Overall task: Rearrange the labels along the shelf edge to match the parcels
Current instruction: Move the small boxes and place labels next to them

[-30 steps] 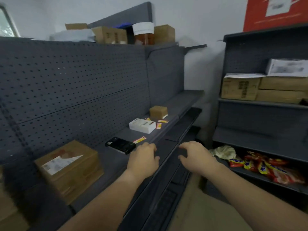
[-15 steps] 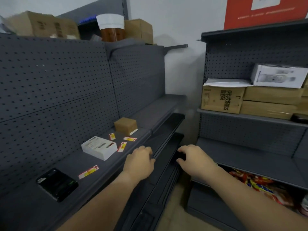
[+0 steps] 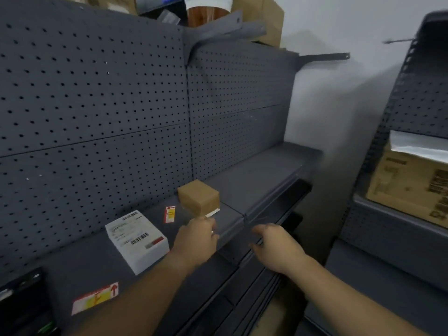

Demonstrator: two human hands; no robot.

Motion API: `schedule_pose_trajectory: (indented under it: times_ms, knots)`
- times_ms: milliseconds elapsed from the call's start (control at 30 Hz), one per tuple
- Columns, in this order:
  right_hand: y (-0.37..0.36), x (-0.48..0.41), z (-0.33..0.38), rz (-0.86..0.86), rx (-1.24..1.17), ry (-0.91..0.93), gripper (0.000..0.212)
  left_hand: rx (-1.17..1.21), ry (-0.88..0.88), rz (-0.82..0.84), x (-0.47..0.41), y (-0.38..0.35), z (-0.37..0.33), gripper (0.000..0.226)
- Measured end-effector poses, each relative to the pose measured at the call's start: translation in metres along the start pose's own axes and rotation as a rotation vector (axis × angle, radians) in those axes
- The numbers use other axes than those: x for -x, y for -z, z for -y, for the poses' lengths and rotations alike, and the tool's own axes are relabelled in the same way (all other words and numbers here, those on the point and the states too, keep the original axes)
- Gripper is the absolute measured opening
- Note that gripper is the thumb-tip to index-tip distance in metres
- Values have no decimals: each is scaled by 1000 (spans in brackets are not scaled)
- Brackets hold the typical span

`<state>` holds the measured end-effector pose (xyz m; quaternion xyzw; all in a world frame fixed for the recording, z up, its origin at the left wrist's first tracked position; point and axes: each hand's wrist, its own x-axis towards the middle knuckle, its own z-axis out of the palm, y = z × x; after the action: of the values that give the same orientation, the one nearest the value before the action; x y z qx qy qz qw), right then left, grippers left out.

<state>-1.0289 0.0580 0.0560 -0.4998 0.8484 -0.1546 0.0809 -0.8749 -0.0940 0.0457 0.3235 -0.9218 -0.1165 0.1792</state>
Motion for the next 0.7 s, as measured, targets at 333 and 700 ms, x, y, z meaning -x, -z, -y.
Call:
schedule_pose_trajectory:
  times_ms: [333, 700]
  knots:
    - [-45, -129, 13, 115, -40, 301, 39, -144, 214, 36, -46, -25, 58, 15]
    - [-77, -190, 10, 244, -88, 608, 45, -275, 353, 180, -64, -55, 52, 22]
